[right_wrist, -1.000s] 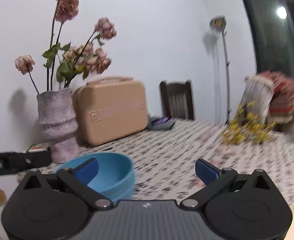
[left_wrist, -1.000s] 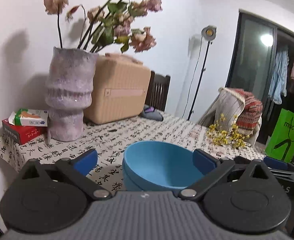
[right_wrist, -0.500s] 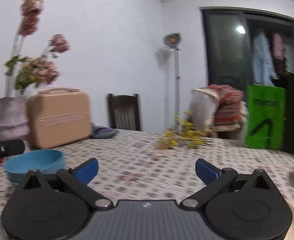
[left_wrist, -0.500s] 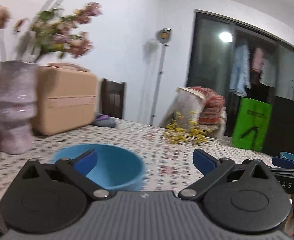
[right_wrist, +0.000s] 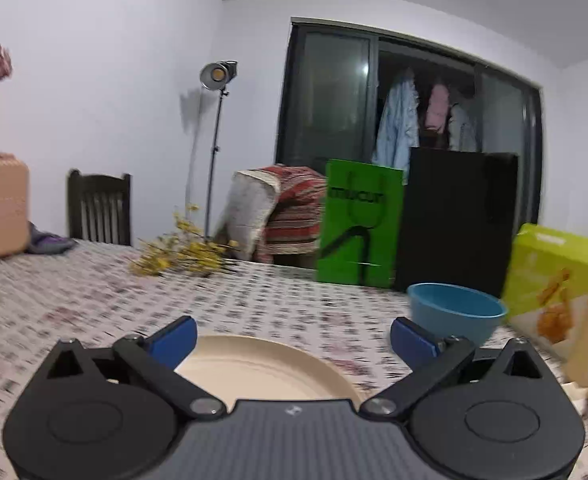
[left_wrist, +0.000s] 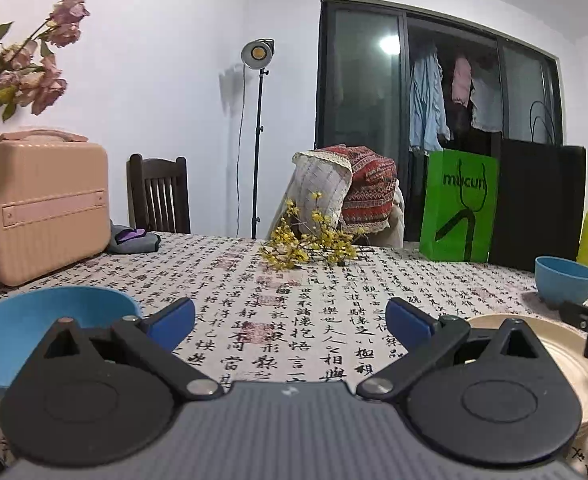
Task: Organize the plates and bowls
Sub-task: 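Withdraw both open tools and turn toward the last blue bowl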
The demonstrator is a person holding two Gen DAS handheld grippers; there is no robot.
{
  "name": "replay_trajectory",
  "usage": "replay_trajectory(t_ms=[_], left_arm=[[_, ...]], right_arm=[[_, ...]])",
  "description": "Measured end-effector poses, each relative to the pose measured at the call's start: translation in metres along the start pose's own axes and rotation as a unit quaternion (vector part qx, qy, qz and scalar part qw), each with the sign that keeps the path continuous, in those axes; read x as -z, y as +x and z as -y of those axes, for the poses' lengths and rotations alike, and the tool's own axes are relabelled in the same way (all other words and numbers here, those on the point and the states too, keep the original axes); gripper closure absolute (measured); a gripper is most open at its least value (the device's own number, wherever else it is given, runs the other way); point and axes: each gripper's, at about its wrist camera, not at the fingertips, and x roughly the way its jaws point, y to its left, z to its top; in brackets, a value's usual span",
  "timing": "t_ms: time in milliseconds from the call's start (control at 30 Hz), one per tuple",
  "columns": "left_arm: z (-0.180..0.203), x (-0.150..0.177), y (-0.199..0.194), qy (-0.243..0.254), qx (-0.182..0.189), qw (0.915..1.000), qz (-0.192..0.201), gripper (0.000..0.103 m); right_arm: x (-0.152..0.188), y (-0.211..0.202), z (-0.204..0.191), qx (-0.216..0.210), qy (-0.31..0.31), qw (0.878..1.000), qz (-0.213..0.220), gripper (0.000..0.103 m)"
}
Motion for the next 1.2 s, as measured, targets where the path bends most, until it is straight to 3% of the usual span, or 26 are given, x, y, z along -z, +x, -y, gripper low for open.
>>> replay_trajectory(t_ms=[500,867,1200], left_arm=[[0.021,0.018,0.013,0.024,-0.01,0.9997,0.001,0.0],[0.022,0.018,0.022,0.025,-0.016,0.9992,-0.027,0.0],[0.022,0.019,0.009,0.021,-0.012,0.9997,0.01,0.0]], right_arm=[[0.009,-0.004,0.0,0.017,-0.002,1.0,0.026,0.0],[0.01,-0.008,0.0,0.031,0.006,0.999,0.035,0.0],[0.01,-0.005,0.001,0.045,0.017,0.999,0.025,0.0]])
